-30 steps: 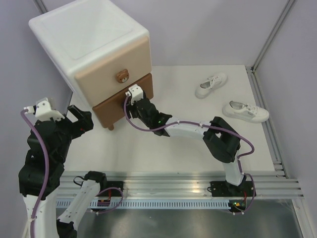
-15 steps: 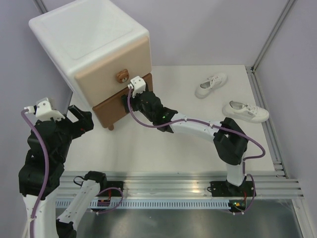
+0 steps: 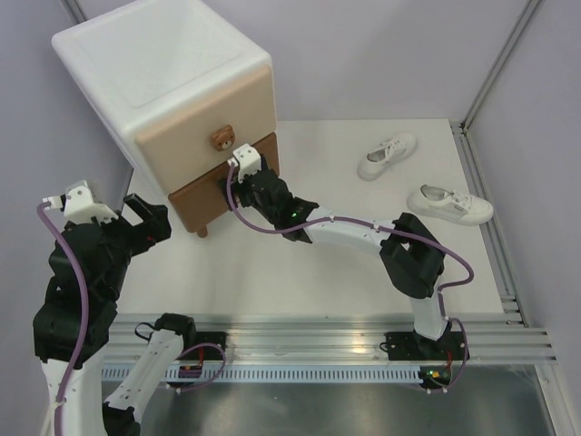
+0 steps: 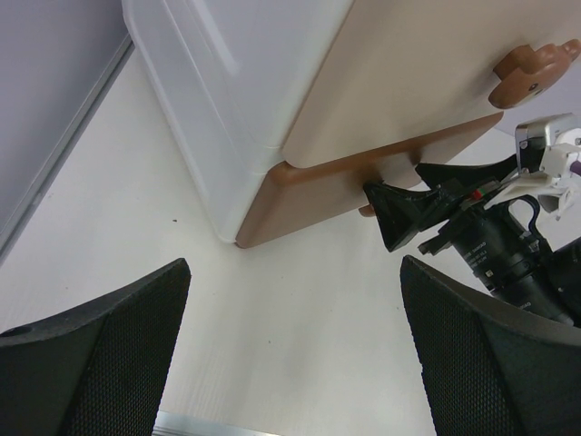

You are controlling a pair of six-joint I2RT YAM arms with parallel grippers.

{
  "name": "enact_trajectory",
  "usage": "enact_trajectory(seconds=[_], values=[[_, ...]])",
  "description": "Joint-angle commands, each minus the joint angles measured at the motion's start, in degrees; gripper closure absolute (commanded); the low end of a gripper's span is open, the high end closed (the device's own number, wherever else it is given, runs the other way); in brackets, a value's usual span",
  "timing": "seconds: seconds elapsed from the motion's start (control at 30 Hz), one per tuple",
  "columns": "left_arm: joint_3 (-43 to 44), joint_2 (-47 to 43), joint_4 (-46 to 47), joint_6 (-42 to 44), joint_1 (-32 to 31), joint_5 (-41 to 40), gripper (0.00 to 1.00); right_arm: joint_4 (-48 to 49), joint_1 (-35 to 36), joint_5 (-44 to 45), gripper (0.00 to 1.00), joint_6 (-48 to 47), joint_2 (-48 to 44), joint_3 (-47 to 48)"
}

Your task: Place and organize the shoes in the shoe cabinet

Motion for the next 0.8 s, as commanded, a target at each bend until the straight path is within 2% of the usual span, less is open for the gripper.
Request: enact_trajectory(seconds=[0.0, 0.1, 0.33, 0.53, 0.77], values=[[0.6, -0.1, 0.4, -0.1, -0.2, -0.6, 0.0, -0.6, -0.7, -1.7, 0.14, -1.8, -4.7, 1.1], [1.7, 0.0, 0.4, 0.0, -0.2, -0.9, 0.0, -4.9, -0.5, -5.3, 0.14, -1.6, -9.2, 0.4], [3.4, 0.3, 0.3, 0.8, -0.2, -1.9, 0.0, -15.4, 0.4, -5.9, 0.14, -0.8, -16.7, 4.5], [3.9, 0.3, 0.3, 0.9, -0.2, -2.2, 0.0, -23.1, 0.9, -5.6, 0.14, -0.6, -14.2, 15.6], [3.6, 0.0, -0.2, 0.8, -0.2, -2.3, 0.0, -24.9, 1.4, -5.3, 0.14, 0.2, -8.6, 23.5]])
